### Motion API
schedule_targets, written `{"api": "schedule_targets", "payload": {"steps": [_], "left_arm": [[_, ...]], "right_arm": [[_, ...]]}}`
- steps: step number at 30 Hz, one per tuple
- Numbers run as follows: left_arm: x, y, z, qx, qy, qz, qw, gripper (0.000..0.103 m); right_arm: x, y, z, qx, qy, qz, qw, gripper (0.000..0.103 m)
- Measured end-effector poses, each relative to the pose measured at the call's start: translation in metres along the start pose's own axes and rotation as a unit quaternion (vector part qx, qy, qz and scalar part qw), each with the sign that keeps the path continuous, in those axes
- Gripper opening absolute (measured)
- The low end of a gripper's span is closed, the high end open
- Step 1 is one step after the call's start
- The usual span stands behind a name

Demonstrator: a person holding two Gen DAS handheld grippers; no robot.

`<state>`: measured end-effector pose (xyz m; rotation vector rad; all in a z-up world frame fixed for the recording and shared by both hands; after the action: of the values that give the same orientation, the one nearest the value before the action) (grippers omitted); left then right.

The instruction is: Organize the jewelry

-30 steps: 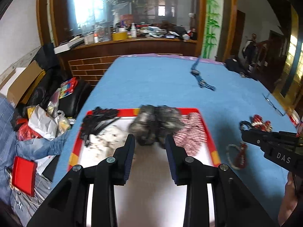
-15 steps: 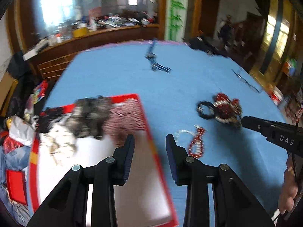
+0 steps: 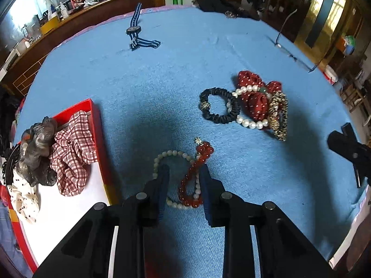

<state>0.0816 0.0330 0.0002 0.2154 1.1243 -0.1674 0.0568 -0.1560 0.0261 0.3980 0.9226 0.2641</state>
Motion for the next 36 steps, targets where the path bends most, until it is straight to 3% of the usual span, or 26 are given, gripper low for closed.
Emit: {"api": "schedule_targets", "payload": {"steps": [8, 12, 16, 19, 26, 31, 36], "left_arm": [[0.013, -0.001, 0.0, 0.013, 0.022, 0.014, 0.9996, 0.024], [0.02, -0.002, -0.001, 0.016, 0.027, 0.009, 0.9995, 0.008], [0.021, -0.006, 0.0, 0.026, 0.01, 0.02, 0.9994, 0.007], [0.018, -0.003, -0.002, 0.007, 0.005, 0.012, 0.9999, 0.007], [-0.034, -0.002, -0.003, -0.01, -0.053, -0.032, 0.9981, 0.007], [-0.07, -0.009, -0.001, -0.003, -0.087, -0.047, 0.9951, 0.007], [-0.086, -0.009, -0.005, -0.006, -0.098, -0.048, 0.9941, 0.007]], "right_arm": [[0.003, -0.007, 0.0, 0.008, 0.004, 0.009, 1.0, 0.015], [0.003, -0.008, 0.0, 0.008, 0.005, 0.01, 1.0, 0.016], [0.006, -0.009, 0.001, 0.011, 0.008, 0.008, 1.0, 0.016], [0.008, -0.009, 0.001, 0.013, 0.01, 0.007, 1.0, 0.016], [0.022, -0.008, 0.012, 0.007, 0.02, 0.002, 1.0, 0.015], [0.039, 0.006, 0.018, -0.016, 0.04, 0.01, 0.999, 0.015], [0.062, 0.016, 0.019, -0.055, 0.065, -0.011, 0.996, 0.015]]}}
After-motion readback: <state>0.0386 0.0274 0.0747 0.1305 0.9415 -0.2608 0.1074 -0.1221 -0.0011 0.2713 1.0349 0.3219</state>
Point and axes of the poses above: each gripper's, at about its wrist camera, not at the fingertips, and x roughly the way its jaws point, y to its left, z to its top, the point moved 3 cm from there along x, roughly the way its jaws point, and after that the axes turned 6 degrees about z, right-handed, at the moved point
